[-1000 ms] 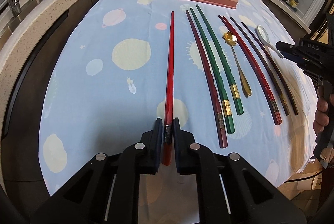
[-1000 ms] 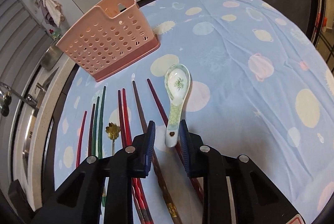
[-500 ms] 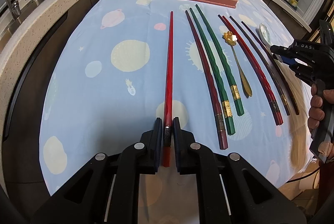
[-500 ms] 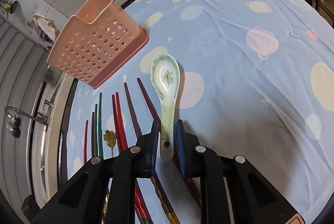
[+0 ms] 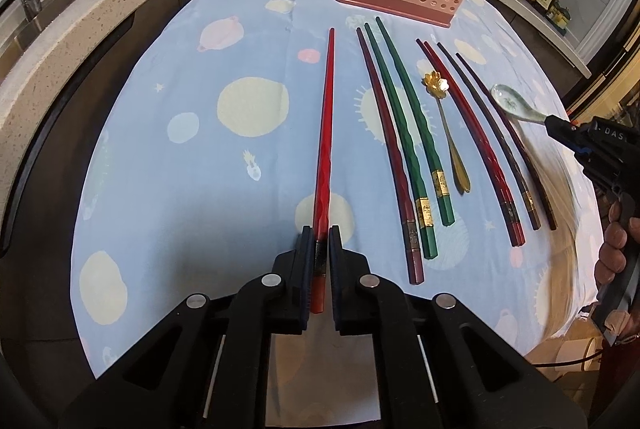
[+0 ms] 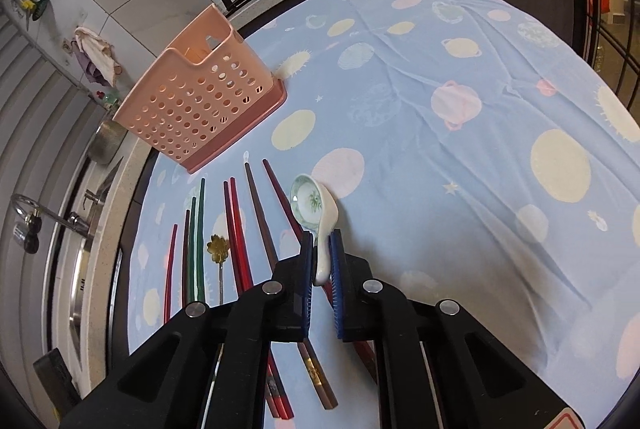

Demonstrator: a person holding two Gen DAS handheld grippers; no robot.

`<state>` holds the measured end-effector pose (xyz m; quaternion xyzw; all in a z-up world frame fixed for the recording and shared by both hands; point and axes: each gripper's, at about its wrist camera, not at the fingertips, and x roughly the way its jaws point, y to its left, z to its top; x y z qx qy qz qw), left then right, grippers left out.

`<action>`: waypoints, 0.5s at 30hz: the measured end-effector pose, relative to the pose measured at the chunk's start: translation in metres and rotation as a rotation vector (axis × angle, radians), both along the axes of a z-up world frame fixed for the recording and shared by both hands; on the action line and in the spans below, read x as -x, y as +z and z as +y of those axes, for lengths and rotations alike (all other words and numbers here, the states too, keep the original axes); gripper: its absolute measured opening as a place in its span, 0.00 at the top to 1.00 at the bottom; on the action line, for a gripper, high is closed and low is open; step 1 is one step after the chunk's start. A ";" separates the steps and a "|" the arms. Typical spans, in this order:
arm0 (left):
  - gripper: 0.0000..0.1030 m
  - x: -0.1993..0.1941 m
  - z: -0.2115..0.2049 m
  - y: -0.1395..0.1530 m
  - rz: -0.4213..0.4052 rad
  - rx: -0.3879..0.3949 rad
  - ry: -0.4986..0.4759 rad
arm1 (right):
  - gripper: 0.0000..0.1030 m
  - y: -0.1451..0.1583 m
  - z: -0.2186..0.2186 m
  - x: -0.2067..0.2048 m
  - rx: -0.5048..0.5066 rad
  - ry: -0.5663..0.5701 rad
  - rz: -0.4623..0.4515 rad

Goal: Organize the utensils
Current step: 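Lift the red chopstick with the left tool while the right tool lifts the white spoon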

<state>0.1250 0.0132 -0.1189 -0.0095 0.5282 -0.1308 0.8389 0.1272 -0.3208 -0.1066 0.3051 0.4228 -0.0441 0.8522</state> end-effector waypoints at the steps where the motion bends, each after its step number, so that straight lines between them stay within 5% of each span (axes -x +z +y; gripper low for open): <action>1: 0.95 0.001 0.000 0.002 -0.004 0.001 0.000 | 0.92 0.002 0.000 0.004 0.013 -0.002 0.002; 15: 1.00 0.014 0.006 0.038 -0.085 0.037 -0.027 | 0.93 0.045 0.018 0.061 0.151 0.021 -0.039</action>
